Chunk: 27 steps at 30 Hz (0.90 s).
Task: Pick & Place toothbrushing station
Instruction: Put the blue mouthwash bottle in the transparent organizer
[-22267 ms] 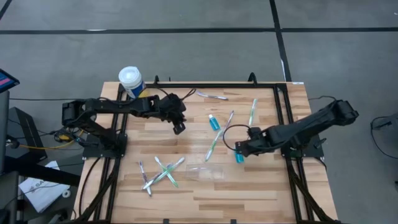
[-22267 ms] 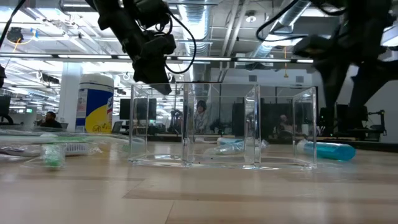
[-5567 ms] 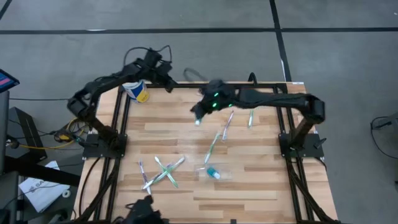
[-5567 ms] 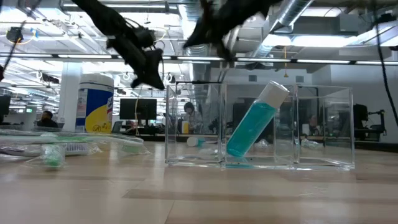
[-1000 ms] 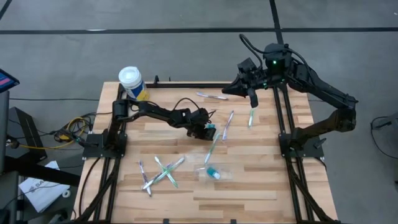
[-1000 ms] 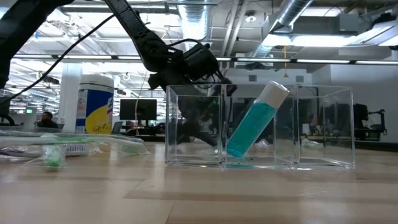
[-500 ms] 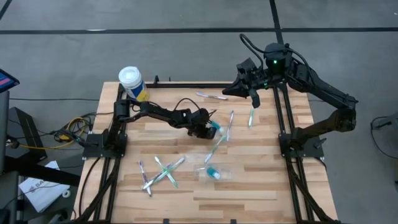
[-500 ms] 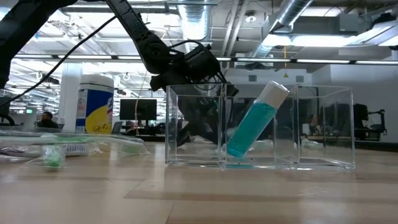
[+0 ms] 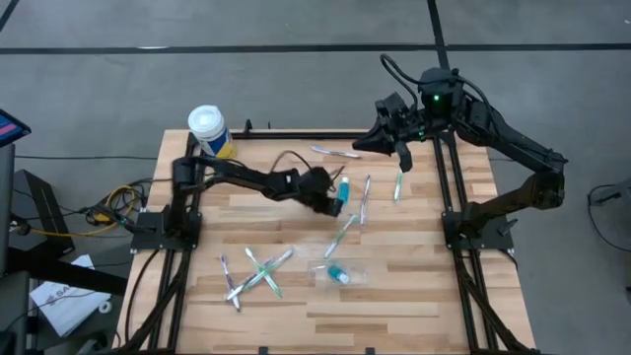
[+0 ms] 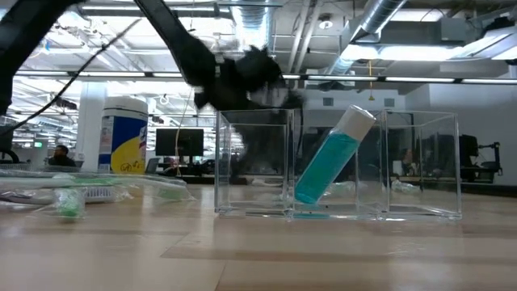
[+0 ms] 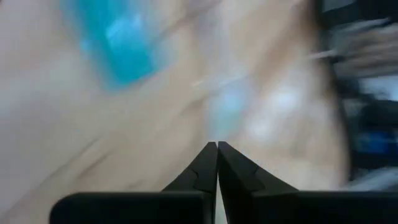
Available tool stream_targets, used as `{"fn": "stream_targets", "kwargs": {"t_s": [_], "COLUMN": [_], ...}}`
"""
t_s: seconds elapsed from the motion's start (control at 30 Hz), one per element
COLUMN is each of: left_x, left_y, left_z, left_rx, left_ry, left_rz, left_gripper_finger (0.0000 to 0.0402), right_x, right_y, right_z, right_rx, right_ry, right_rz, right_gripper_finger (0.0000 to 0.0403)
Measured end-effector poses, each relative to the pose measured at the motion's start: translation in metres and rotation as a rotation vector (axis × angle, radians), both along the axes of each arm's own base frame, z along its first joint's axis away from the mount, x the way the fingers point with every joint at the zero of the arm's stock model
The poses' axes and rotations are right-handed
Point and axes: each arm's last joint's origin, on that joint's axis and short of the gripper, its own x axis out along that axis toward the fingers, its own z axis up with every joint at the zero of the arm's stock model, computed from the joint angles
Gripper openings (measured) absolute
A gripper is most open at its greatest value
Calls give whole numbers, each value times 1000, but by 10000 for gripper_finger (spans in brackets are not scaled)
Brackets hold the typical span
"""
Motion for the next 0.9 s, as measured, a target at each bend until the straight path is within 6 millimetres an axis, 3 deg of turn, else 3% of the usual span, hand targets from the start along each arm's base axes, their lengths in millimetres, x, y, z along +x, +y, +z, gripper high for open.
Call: {"fn": "stream_targets", "kwargs": {"t_s": [0.1,0.27,0.47,0.6,0.7,0.8,0.9], "left_x": [-4,-16,-30,-32,-32,-36,-45], "left_y": [4,25,73,85,85,80,78], "left_z": [36,71,45,39,45,72,97], "left_rx": [69,180,111,73,52,70,143], "left_ry": [-99,-185,-77,-90,-133,-221,-280], "left_rz": [18,115,185,164,129,91,68], "left_gripper_finger": [9,15,94,157,184,188,180], "right_x": [-1,-2,-1,-2,-11,-20,-20], "right_y": [-3,-7,-8,-9,-20,-41,-62], "right_z": [0,2,6,3,-13,-42,-73], "right_rx": [0,-8,-3,8,57,80,220], "right_ry": [-1,-21,-55,-27,164,424,542], "right_rz": [-12,-30,-35,-54,-291,-585,-693], "right_gripper_finger": [30,57,63,63,62,61,62]}}
